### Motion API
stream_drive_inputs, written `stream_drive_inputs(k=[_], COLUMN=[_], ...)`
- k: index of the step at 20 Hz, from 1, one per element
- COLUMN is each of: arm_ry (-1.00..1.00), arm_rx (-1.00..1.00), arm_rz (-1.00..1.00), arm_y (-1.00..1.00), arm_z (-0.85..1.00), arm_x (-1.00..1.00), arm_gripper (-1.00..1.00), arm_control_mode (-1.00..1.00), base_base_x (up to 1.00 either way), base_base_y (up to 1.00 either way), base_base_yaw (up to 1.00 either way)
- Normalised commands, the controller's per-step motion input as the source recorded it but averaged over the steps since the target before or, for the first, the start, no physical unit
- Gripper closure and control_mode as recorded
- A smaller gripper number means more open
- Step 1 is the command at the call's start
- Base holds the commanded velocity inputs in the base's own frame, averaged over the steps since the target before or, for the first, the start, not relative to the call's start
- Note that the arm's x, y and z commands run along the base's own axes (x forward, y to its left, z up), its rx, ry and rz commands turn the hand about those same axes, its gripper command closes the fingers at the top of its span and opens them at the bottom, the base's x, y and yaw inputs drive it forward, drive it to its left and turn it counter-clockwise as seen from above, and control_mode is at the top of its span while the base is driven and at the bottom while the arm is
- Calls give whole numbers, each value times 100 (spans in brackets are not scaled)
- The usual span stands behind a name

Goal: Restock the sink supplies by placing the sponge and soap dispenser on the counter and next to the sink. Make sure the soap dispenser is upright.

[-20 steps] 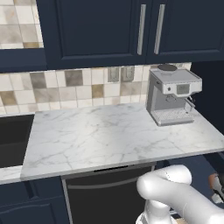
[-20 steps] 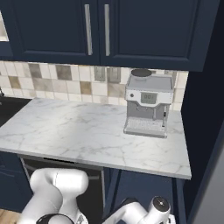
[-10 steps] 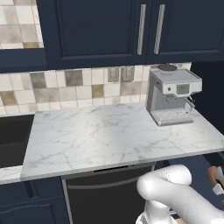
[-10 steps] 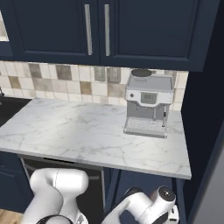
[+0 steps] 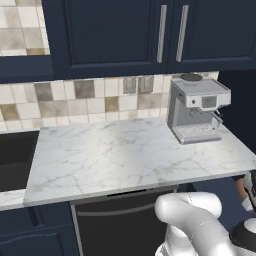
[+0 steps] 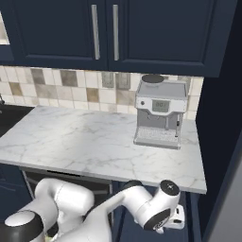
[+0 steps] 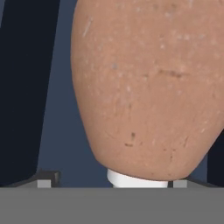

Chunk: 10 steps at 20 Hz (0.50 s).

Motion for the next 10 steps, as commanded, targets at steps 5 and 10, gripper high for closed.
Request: stream_drive_inputs(k=[5, 10], arm_ry=[-3, 0], arm_rx=[0, 0], arm_rz=[0, 0], arm_y=[0, 0], arm_z=[25, 0], arm_x=[-32, 0], arm_gripper=[100, 100], arm_control_mode=[-100, -100], base_base_x=[0, 0], base_base_y=[0, 0], base_base_yaw=[0, 0])
